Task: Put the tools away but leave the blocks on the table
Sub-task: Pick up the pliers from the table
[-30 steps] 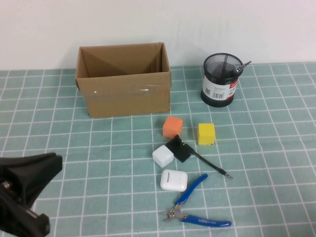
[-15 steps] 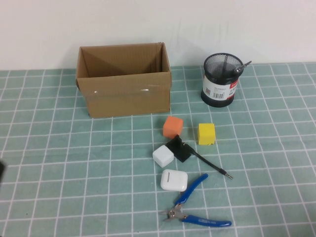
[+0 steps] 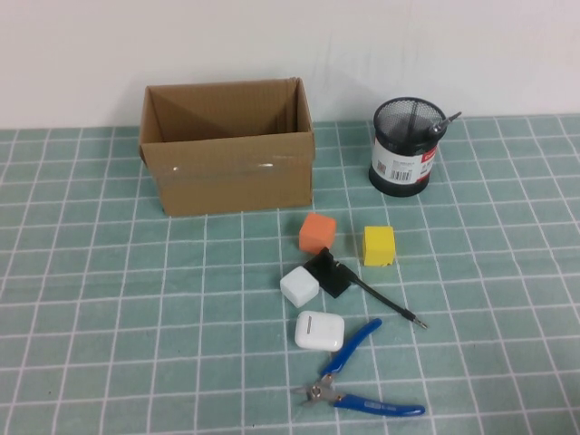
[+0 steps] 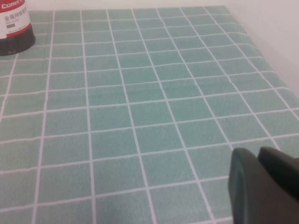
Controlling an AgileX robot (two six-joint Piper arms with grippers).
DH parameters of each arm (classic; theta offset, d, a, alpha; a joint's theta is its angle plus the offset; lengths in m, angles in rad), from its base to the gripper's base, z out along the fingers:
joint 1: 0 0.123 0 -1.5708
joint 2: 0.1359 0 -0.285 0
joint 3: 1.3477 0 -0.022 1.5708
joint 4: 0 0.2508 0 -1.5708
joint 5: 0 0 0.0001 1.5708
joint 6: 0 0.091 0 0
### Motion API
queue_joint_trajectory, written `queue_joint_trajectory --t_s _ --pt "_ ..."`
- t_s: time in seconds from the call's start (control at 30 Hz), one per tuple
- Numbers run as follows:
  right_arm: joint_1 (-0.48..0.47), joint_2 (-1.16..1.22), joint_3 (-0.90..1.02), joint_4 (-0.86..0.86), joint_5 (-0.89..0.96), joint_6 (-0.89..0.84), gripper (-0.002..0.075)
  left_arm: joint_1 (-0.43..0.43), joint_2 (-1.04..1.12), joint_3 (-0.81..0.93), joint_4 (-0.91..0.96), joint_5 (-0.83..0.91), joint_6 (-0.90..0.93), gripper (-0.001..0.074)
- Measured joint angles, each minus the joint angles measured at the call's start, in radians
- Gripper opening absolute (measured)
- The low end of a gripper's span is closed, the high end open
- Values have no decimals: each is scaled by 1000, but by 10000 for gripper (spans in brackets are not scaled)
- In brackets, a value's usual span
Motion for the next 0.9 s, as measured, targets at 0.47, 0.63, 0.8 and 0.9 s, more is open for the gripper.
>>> queue_joint_trajectory --t_s 0.47,0.63,0.8,0.9 --pt "0 0 0 0 0 0 -8 0 0 0 37 370 -19 -3" --pt "0 0 0 0 0 0 -8 0 0 0 37 370 -19 -3" --pt "0 0 0 0 0 0 -8 0 0 0 37 370 -17 -3" --pt "0 0 0 0 0 0 -8 0 0 0 37 370 -16 -3"
